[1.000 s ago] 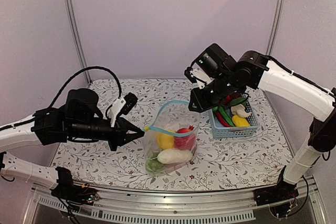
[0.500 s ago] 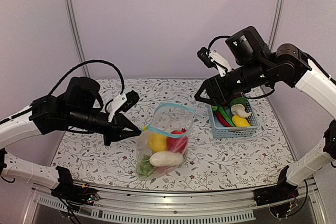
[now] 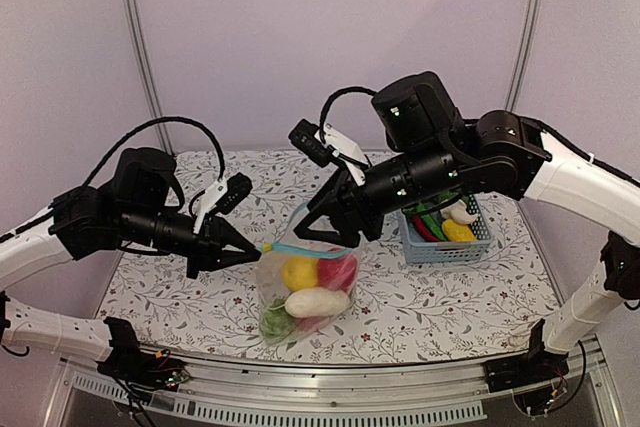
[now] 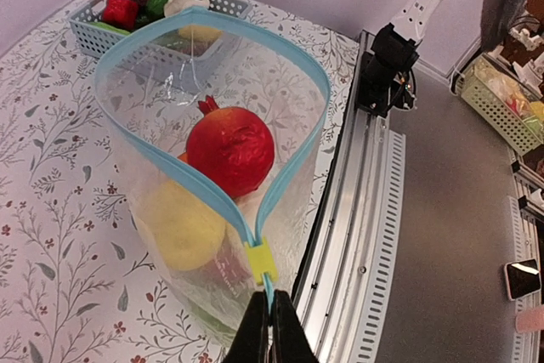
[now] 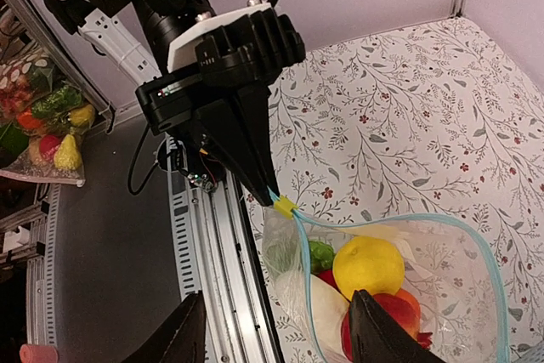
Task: Place the food in the zip-top bag and seal the zipper
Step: Zip the zipper on the zipper food storage bag.
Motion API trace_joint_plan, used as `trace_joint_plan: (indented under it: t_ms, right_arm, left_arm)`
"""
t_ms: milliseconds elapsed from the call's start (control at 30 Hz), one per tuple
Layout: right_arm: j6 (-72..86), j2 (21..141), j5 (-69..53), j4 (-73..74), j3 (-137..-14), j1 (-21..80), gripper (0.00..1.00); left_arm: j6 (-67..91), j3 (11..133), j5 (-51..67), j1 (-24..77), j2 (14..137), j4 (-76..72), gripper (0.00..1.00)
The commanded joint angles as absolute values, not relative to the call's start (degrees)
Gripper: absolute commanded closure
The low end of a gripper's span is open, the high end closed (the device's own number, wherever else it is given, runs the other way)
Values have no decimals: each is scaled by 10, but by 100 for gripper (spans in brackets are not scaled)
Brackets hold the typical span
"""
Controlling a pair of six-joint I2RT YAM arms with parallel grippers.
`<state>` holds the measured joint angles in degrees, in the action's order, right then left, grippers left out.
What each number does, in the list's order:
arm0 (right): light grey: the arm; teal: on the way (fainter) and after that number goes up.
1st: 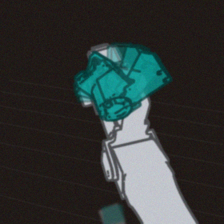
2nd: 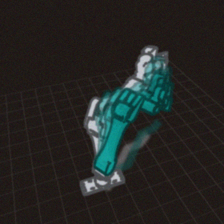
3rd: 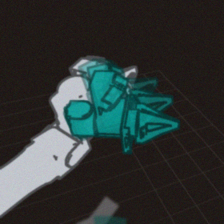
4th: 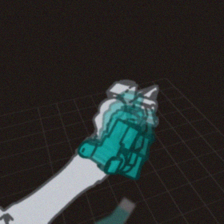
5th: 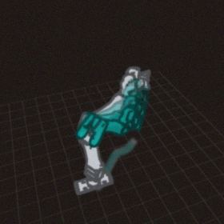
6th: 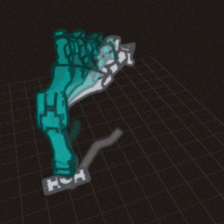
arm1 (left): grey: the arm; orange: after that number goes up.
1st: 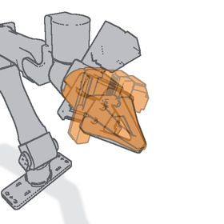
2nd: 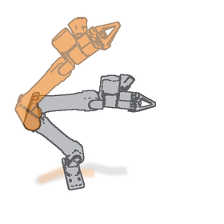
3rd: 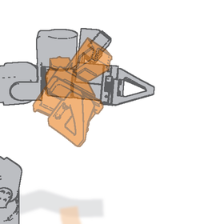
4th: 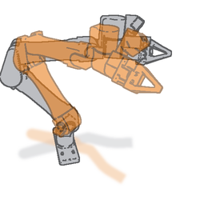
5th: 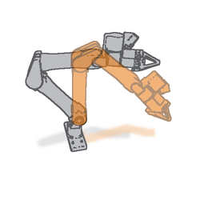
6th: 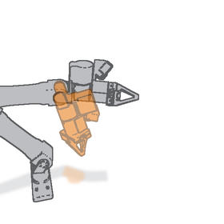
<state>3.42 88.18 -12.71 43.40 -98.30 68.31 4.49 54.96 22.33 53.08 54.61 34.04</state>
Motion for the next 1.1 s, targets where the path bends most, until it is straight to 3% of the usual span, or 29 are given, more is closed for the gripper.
trace_joint_plan:
  t_ms: [0, 567, 1067]
  right_arm:
    - [6, 911, -174, 355, -973, 690, 43]
    - [-41, 994, -240, 304, -969, 694, 51]
    - [-36, 1014, -288, 289, -959, 673, 51]
  left_arm:
    - [49, 542, 243, 522, 541, 317, 100]
    - [61, 533, 243, 519, 535, 305, 100]
    - [63, 530, 248, 516, 526, 302, 100]
